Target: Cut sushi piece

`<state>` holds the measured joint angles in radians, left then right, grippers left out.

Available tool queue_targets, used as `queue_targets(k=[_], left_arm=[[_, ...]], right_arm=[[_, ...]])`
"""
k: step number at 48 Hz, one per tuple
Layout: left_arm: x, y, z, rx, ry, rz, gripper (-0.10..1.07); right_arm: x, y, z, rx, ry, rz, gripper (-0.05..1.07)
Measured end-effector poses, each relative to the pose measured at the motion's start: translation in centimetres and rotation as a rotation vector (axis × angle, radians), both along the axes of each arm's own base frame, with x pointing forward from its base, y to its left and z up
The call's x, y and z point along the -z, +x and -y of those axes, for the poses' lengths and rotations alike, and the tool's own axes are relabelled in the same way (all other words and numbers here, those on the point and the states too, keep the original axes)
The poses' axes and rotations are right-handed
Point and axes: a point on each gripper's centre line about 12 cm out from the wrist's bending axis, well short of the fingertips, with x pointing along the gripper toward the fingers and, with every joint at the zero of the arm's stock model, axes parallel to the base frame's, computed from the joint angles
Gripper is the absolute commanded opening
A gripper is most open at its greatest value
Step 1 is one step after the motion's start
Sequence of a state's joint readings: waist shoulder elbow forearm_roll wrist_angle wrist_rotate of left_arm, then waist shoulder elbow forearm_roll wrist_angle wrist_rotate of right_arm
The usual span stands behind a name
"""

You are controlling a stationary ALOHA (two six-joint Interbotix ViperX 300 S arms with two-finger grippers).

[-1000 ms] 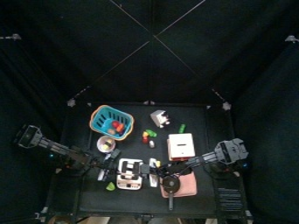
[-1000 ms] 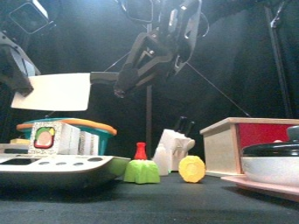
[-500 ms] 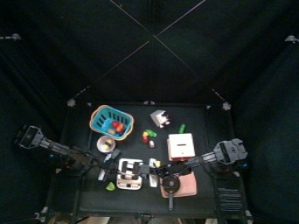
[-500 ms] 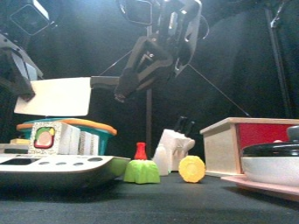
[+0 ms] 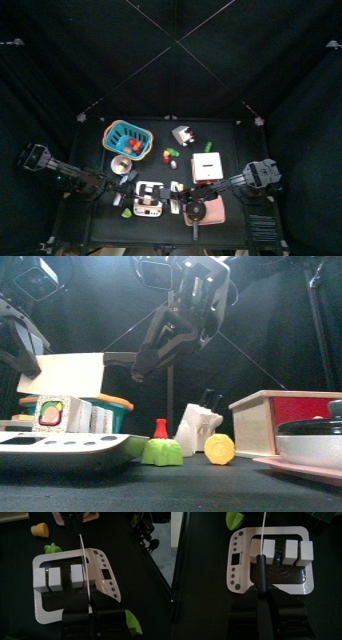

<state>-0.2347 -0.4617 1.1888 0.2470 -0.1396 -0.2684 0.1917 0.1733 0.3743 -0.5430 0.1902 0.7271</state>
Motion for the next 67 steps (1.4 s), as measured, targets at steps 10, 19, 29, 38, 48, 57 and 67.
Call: queue_targets(k=[10, 19, 29, 38, 48, 57, 67], left_arm=[[0.0, 0.0, 0.0, 0.0, 0.001, 0.002, 0.25], [0.0, 0.0, 0.0, -0.001, -0.001, 0.001, 0.25], [-0.1, 0.0, 0.0, 0.0, 0.001, 0.005, 0.25], [-0.2, 0.0, 0.0, 0.005, 0.005, 0.011, 0.25], [-0.2, 0.0, 0.0, 0.004, 0.005, 0.009, 0.25], [0.1, -0.3, -0.1, 0.001, 0.005, 0.0, 0.25], [1.0, -0.4, -0.3, -0.02, -0.008, -0.037, 0.25]], right_arm=[[0.0, 0.0, 0.0, 0.0, 0.0, 0.0, 0.32], [0.2, 0.1, 0.1, 0.001, -0.001, -0.005, 0.32], [0.3, 0.1, 0.1, -0.001, -0.005, -0.007, 0.32], [0.3, 0.1, 0.1, -0.005, -0.01, -0.005, 0.32], [0.3, 0.1, 0.1, -0.004, -0.009, -0.007, 0.32], [0.4, 0.1, 0.2, 0.001, -0.007, -0.008, 0.32], [1.3, 0.4, 0.4, 0.01, -0.004, -0.025, 0.32]])
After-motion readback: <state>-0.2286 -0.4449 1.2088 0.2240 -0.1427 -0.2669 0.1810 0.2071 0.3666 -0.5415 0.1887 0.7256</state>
